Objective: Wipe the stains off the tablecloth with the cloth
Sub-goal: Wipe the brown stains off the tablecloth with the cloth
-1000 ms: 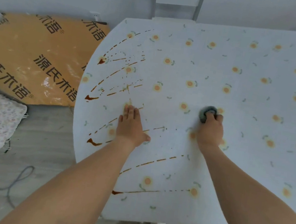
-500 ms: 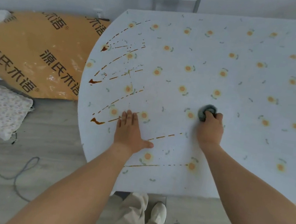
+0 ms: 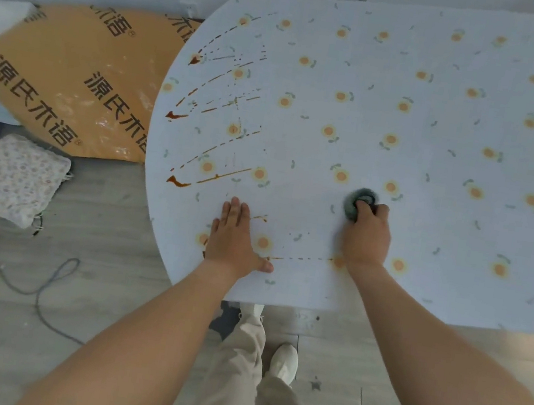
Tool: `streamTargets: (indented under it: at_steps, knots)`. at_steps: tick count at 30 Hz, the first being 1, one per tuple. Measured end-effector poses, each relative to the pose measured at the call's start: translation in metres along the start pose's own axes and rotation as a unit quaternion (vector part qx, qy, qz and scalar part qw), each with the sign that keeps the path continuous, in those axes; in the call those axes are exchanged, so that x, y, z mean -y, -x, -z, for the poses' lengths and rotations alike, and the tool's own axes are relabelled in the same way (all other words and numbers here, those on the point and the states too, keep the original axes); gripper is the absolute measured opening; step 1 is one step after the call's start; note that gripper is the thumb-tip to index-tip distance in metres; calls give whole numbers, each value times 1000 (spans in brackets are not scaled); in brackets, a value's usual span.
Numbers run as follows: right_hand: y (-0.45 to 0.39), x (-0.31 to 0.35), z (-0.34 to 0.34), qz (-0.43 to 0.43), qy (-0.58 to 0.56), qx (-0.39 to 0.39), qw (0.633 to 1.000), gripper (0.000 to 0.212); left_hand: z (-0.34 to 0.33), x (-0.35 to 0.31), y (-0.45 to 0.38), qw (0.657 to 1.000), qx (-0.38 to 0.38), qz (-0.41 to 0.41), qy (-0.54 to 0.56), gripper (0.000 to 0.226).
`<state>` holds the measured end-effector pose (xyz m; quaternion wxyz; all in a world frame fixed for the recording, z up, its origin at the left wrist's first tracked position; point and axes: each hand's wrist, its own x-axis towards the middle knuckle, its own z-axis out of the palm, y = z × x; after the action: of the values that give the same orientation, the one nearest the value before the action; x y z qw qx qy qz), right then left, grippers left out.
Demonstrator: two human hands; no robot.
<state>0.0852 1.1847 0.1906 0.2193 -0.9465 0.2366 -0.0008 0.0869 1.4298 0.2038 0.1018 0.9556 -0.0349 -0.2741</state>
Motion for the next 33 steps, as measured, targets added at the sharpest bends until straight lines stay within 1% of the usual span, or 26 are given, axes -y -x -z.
streamTargets:
  at_steps: [1, 3, 4, 5, 7, 8, 9, 10, 11, 13, 15, 16, 17, 18, 19, 21, 23, 24, 25, 26, 27, 28, 30, 31, 32, 33]
  knots:
    - [10, 7, 0, -18, 7, -9, 1000, 39, -1, -1, -1, 1000, -2, 4, 5, 147]
    - [34, 29, -10, 15, 0, 6, 1000, 39, 0, -4, -2, 1000, -3, 10, 13, 148]
    - [46, 43, -17, 57, -6, 34, 998, 38, 0, -4, -3, 1000, -4, 14, 14, 149]
    - [56, 55, -24, 118, -4, 72, 990, 36, 1, -4, -4, 1000, -4, 16, 14, 149]
    - [68, 64, -29, 248, 21, 150, 957, 34, 0, -3, -3, 1000, -4, 18, 11, 148]
    - [66, 59, -28, 288, 35, 170, 942, 35, 0, -3, -3, 1000, -6, 20, 11, 148]
    - [61, 48, -24, 298, 45, 168, 939, 37, -1, -3, -2, 1000, -4, 22, 12, 148]
    - [55, 32, -19, 279, 49, 149, 947, 39, -1, -3, -2, 1000, -2, 21, 13, 148]
    - [51, 14, -13, 235, 43, 117, 964, 40, -1, -4, -2, 1000, 0, 20, 12, 148]
    - [48, -22, 2, 92, 16, 44, 995, 43, -1, -3, -1, 1000, -1, 19, 11, 147]
    - [56, -34, 10, -34, -8, -8, 999, 42, -2, -2, 3, 1000, -5, 17, 6, 143]
    - [65, -28, 8, -70, -8, -25, 997, 40, -4, -2, 7, 1000, -11, 13, -1, 139]
    - [74, -16, 3, -82, -10, -34, 996, 38, -7, -4, 12, 1000, -22, 7, -6, 135]
    - [86, -1, -4, -76, -17, -34, 996, 37, -12, -7, 19, 999, -34, -6, -13, 133]
    - [97, 14, -13, -50, -26, -24, 998, 37, -17, -11, 25, 999, -45, -22, -18, 133]
    - [114, 35, -26, 55, -26, 35, 998, 38, -26, -15, 34, 998, -49, -38, -22, 135]
    - [122, 30, -27, 173, 2, 90, 981, 35, -32, -14, 36, 999, -29, -39, -20, 135]
    - [119, 19, -22, 211, 13, 98, 972, 35, -32, -13, 35, 999, -25, -38, -20, 135]
    - [117, 3, -16, 220, 27, 94, 970, 36, -34, -11, 34, 999, -24, -40, -21, 135]
    - [113, -12, -9, 198, 36, 76, 977, 38, -34, -10, 34, 998, -25, -45, -22, 135]
    - [109, -27, -1, 146, 38, 47, 987, 40, -35, -9, 34, 998, -28, -48, -20, 135]
    - [108, -41, 5, 73, 32, 16, 997, 43, -36, -8, 35, 998, -32, -49, -16, 134]
    - [110, -49, 9, -72, 1, -38, 997, 45, -37, -9, 36, 998, -43, -50, -14, 133]
    - [115, -42, 7, -111, -3, -54, 992, 44, -37, -9, 35, 998, -43, -52, -13, 133]
    - [124, -30, 1, -124, -1, -61, 990, 42, -36, -10, 36, 998, -39, -55, -12, 133]
    - [135, -17, -7, -114, -6, -63, 992, 41, -36, -10, 36, 998, -38, -54, -12, 133]
